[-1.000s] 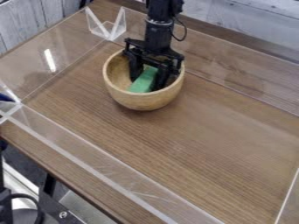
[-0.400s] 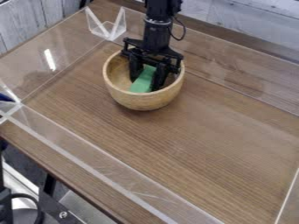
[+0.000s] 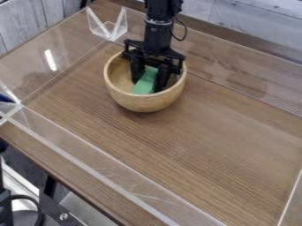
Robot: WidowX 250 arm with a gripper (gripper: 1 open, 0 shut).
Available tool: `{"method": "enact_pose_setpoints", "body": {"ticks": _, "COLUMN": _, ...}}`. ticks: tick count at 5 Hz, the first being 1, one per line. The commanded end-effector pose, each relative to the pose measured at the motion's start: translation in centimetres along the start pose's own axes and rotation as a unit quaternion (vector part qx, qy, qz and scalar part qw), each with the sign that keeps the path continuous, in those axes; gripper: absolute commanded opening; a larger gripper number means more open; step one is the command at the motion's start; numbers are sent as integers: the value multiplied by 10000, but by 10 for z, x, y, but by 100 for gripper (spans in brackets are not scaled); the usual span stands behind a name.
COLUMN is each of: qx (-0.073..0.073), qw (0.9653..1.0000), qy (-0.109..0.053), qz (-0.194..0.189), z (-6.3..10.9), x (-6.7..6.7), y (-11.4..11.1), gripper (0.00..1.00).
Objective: Remove the green block from inside the brown bowl and put it on the table
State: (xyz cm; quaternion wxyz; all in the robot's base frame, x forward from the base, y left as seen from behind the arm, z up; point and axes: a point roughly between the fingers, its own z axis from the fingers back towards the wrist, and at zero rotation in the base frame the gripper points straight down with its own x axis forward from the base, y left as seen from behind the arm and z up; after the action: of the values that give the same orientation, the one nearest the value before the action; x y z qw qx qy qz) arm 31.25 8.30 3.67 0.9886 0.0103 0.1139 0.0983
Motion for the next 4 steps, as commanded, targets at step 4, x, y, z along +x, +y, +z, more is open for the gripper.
{"method": "enact_pose_setpoints", "body": {"ticks": 4, "qx": -406, "qw": 9918, "qy": -1176, "qz": -303, "z": 111, "x": -18, "y": -21, "gripper": 0}}
